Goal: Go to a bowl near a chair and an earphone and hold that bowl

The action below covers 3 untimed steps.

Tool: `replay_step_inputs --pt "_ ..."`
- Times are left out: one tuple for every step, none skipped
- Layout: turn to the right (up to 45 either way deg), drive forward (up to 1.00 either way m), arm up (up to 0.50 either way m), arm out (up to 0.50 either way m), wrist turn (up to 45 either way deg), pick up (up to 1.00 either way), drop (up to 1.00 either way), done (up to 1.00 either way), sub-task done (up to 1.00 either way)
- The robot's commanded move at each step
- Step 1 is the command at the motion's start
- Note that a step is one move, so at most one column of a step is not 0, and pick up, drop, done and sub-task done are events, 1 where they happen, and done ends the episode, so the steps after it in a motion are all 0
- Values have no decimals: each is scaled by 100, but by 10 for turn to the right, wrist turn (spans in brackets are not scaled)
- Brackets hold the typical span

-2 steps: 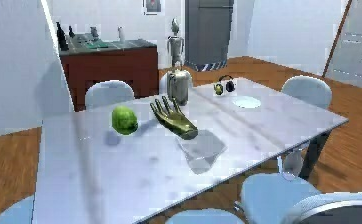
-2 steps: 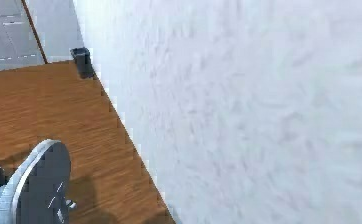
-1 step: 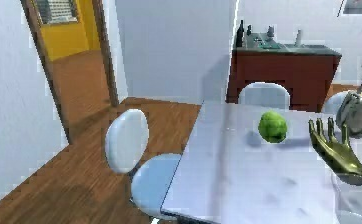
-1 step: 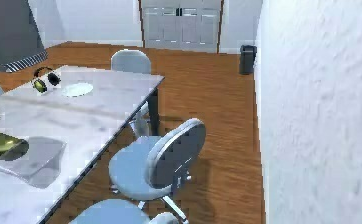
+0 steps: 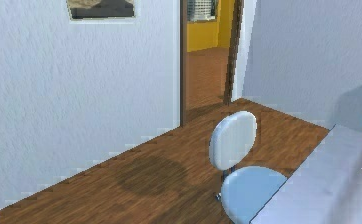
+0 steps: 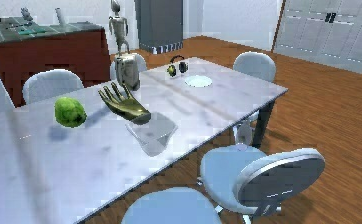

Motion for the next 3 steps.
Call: replay_step_inputs --pt "0 0 50 0 0 0 0 0 0" --pt "0 0 38 0 0 0 0 0 0" --pt "0 0 0 34 0 0 0 0 0"
